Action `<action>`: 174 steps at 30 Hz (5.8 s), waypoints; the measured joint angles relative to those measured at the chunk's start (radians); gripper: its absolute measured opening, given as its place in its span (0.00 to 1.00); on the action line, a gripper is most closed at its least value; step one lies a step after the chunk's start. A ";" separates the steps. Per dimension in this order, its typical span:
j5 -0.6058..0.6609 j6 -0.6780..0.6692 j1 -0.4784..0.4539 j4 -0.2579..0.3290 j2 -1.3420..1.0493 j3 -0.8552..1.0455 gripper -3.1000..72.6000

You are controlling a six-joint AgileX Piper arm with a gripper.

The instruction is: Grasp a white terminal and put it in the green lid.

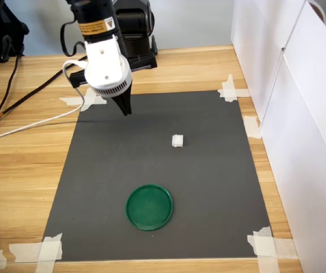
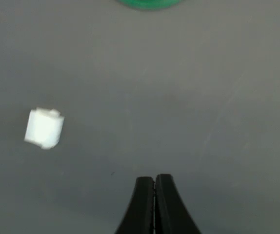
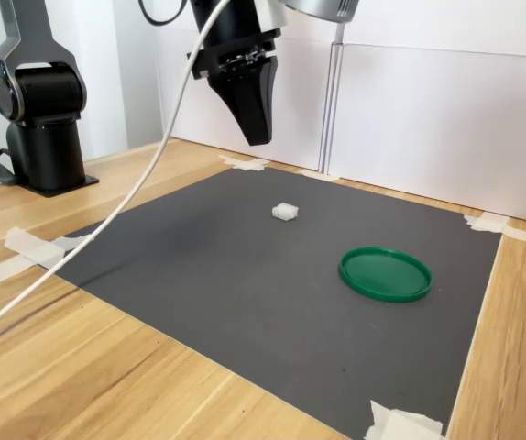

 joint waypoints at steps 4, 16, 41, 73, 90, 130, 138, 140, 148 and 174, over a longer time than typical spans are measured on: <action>0.037 -0.052 0.000 -0.035 0.073 -0.095 0.01; 0.039 -0.273 0.070 -0.067 0.157 -0.150 0.01; 0.081 -0.502 0.319 -0.058 -0.002 -0.026 0.02; 0.026 -0.587 0.320 -0.114 0.010 0.070 0.98; -0.020 -0.342 0.399 -0.116 0.102 0.073 0.98; -0.132 -0.678 0.367 -0.159 0.201 0.112 0.93; -0.167 -0.679 0.367 -0.159 0.211 0.128 0.93; -0.169 -0.682 0.367 -0.159 0.223 0.128 0.93; -0.202 -0.682 0.367 -0.184 0.263 0.129 0.93; -0.161 -0.570 0.367 -0.159 0.272 0.062 0.45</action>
